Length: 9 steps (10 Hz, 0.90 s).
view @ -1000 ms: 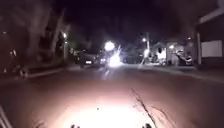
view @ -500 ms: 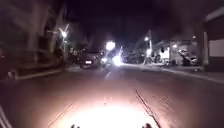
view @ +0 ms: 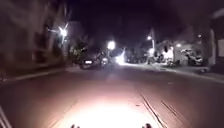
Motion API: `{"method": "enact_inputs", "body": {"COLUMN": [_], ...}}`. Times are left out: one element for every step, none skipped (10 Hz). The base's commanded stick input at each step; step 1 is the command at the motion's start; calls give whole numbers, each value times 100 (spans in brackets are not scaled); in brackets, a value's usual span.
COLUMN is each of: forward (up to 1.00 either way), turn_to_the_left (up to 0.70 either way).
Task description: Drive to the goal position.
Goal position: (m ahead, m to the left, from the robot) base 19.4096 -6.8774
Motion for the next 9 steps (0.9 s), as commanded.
{"method": "enact_inputs", "body": {"forward": [85,85,85,85,85,85,85,85,85], "turn_to_the_left": [0,0,0,0,0,0,0,0,0]}}
